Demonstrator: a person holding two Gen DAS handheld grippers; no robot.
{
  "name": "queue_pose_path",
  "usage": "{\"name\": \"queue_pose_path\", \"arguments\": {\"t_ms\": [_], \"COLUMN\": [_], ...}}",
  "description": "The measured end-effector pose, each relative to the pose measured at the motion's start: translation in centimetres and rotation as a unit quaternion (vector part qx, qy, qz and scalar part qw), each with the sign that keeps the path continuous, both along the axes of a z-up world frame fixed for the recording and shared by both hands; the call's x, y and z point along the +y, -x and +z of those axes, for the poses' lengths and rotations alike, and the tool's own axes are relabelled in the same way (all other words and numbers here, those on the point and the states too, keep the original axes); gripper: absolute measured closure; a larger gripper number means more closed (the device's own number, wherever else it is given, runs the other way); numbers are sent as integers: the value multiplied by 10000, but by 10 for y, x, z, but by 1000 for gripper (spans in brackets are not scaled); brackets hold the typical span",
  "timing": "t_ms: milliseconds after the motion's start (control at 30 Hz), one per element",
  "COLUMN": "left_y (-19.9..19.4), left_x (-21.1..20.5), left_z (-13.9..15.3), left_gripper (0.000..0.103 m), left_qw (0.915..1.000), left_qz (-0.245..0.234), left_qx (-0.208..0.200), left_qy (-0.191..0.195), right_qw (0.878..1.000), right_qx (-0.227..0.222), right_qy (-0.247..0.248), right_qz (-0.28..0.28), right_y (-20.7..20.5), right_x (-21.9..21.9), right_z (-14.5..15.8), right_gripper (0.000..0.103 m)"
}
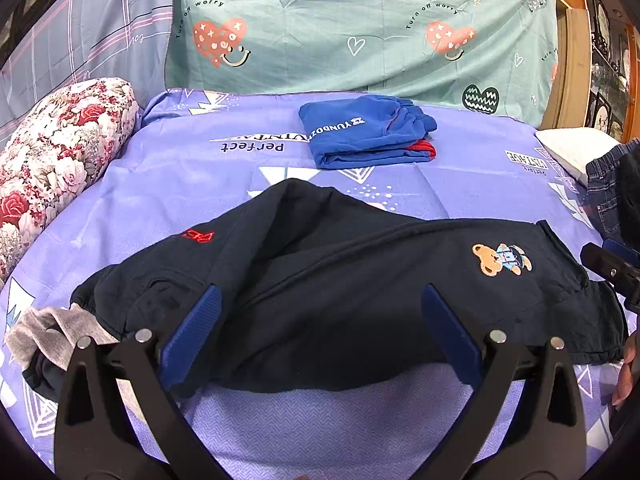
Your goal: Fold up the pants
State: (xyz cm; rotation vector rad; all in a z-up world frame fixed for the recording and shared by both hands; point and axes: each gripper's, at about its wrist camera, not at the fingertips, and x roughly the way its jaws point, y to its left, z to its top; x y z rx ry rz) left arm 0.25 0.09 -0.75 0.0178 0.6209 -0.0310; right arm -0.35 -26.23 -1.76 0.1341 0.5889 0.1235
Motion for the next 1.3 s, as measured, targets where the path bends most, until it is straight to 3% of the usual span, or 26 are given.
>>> {"name": "queue_pose_path", "arguments": {"t_ms": [1300], "left_y": [-1], "left_x": [2], "left_z": [1], "left_gripper": [2], "left_qw": [10000], "left_qz": [-11], "left_qx": [18], "left_qy": [15], "right_qw": [10000], "right_qx": [63], "right_qy": [-66], "right_qz": [-28], "right_y": [-1], "right_x": [-3], "right_z": [0], "right_gripper": [1]}}
